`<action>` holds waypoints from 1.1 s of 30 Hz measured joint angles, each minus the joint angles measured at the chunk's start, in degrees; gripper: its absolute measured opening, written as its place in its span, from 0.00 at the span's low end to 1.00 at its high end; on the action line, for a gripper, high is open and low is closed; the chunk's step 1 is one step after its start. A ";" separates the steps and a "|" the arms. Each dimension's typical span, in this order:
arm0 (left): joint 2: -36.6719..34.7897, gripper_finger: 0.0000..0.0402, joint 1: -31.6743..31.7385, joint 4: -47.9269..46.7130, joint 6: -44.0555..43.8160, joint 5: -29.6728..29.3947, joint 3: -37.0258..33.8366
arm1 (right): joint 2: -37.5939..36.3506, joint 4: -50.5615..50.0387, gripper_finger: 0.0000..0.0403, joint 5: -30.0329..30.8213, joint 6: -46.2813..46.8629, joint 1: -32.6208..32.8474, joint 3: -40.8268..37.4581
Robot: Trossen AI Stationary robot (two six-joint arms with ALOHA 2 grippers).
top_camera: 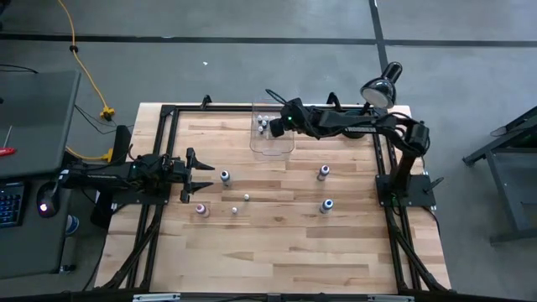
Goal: Pick & Place food coloring
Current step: Put the small food coloring bottle into the transparent bin
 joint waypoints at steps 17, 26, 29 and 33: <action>0.00 0.59 0.00 0.00 -0.01 0.00 0.00 | 7.14 3.00 0.10 7.32 10.17 0.89 0.13; 0.00 0.59 0.00 0.00 -0.02 0.00 0.00 | 8.05 3.02 0.09 8.12 11.46 1.97 0.13; 0.00 0.59 0.01 0.00 -0.01 0.00 0.00 | 8.05 2.91 0.09 8.04 11.57 1.95 0.13; 0.00 0.59 0.00 -0.02 -0.01 0.00 -0.01 | 8.05 1.92 0.09 7.80 11.58 2.48 0.13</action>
